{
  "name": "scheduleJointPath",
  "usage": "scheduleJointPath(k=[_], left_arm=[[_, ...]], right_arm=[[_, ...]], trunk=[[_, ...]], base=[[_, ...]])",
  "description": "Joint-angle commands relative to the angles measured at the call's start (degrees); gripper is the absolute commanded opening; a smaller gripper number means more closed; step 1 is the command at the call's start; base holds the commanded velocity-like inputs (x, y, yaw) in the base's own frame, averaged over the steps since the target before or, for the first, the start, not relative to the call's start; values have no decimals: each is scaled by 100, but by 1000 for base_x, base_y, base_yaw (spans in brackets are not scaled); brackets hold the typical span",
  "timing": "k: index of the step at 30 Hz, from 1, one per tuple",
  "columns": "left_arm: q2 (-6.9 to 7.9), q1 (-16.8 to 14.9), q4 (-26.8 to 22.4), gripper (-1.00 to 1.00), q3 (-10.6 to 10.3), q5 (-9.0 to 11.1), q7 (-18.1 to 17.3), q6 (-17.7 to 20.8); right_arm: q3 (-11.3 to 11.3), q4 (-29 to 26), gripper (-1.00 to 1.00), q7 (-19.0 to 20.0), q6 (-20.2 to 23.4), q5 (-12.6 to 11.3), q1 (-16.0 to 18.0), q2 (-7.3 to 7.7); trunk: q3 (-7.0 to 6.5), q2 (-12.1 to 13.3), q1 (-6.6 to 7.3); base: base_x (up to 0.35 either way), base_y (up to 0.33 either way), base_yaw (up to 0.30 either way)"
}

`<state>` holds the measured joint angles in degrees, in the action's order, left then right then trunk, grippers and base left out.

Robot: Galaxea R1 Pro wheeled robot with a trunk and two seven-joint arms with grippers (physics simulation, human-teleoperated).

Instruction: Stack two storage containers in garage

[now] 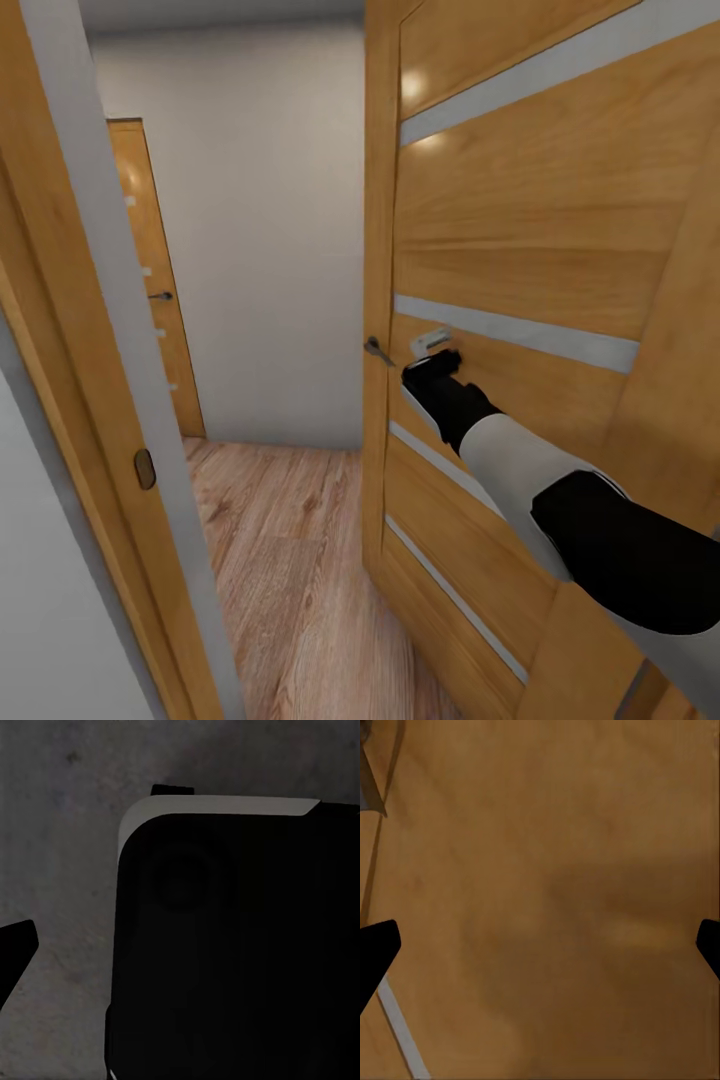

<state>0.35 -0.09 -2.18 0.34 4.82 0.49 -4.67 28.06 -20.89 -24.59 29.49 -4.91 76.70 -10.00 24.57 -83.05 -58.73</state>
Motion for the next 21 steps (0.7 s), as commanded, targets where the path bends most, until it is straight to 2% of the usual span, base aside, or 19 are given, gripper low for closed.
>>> scheduleJointPath(k=[1, 3, 4, 6, 10, 21], left_arm=[[0, 1, -2, 100, -8, 52, 2, -11], [0, 1, -2, 100, -24, 45, -1, -10], [-7, 1, -2, 100, -61, 8, -10, -8], [-8, 1, -2, 100, -66, 3, -7, -8], [-2, 1, -2, 100, -61, 14, -5, -8], [0, 1, -2, 100, -59, 19, -5, -9]], right_arm=[[65, -45, 100, -87, 65, 96, 11, 0], [70, -173, 100, -119, 73, 107, 11, 0], [84, -493, 100, -245, 89, 226, 11, 0], [82, -518, 100, -260, 119, 400, 11, 0], [83, -536, 100, -270, 306, 546, 11, 0], [115, -495, 100, -210, 327, 561, 7, 0]], trunk=[[5, -3, 0], [5, -3, 0], [5, -3, 0], [5, -3, 0], [5, -3, 0], [5, -3, 0]], base=[[47, 0, 0], [114, 0, 0], [302, 0, 0], [310, 0, 0], [137, 0, 0], [6, 0, 0]])
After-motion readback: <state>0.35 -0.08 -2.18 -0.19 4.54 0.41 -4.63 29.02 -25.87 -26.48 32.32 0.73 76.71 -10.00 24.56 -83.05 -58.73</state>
